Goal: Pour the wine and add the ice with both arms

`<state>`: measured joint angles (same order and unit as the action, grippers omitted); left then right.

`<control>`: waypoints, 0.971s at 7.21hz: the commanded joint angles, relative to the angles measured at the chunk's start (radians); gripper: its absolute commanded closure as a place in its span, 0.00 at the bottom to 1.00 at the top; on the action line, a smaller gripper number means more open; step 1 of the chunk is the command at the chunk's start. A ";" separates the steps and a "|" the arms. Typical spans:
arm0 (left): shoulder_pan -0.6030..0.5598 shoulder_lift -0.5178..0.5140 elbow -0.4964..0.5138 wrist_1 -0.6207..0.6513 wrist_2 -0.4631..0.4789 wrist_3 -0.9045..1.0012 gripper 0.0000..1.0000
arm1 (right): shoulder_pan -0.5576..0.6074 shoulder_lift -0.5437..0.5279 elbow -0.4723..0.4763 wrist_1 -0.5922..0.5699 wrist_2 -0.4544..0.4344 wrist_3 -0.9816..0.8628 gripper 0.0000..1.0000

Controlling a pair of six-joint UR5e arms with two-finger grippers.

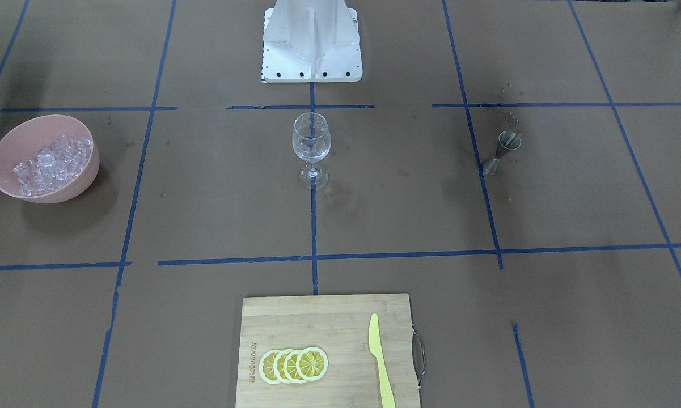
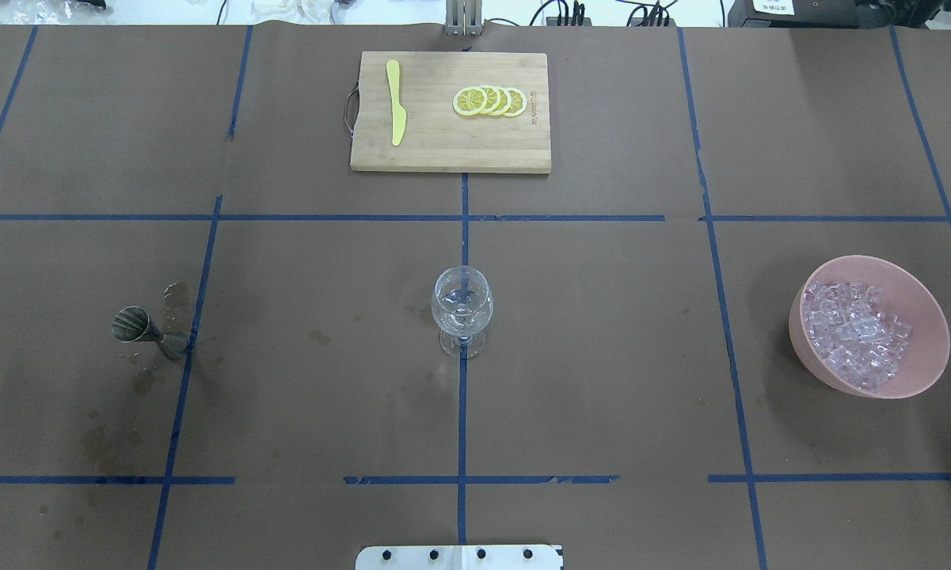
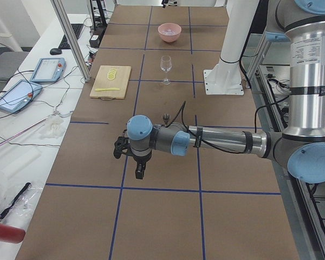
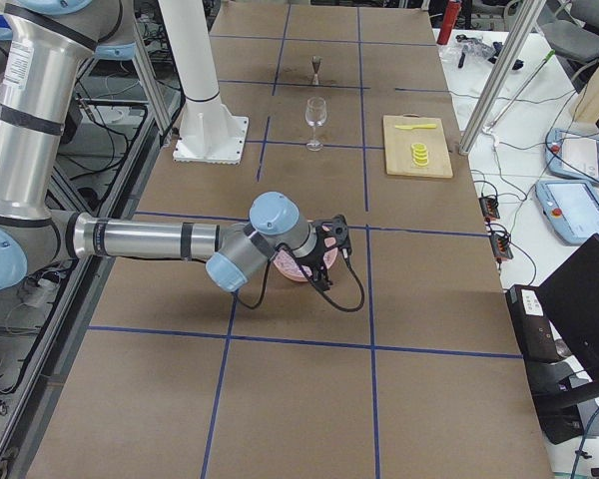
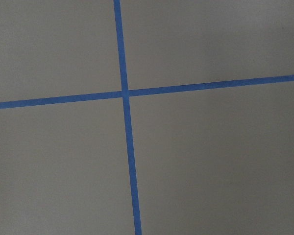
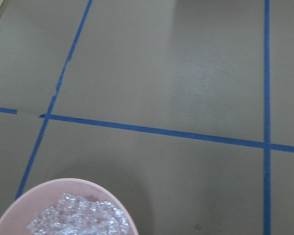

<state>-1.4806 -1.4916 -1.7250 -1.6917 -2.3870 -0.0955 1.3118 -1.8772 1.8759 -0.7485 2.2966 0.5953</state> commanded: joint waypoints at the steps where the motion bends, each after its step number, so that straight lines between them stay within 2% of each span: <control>1: 0.000 -0.001 0.007 0.000 0.000 0.000 0.00 | -0.280 -0.008 0.091 0.009 -0.182 0.179 0.00; 2: 0.000 -0.001 0.008 0.000 0.000 0.000 0.00 | -0.374 -0.014 0.089 0.009 -0.278 0.190 0.00; 4: 0.000 -0.001 0.009 -0.002 0.002 0.000 0.00 | -0.468 -0.013 0.086 0.012 -0.339 0.277 0.11; 7: 0.000 -0.001 0.005 -0.002 0.002 0.000 0.00 | -0.526 -0.034 0.057 0.012 -0.374 0.271 0.17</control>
<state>-1.4813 -1.4926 -1.7201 -1.6928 -2.3854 -0.0951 0.8062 -1.9011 1.9464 -0.7364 1.9365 0.8686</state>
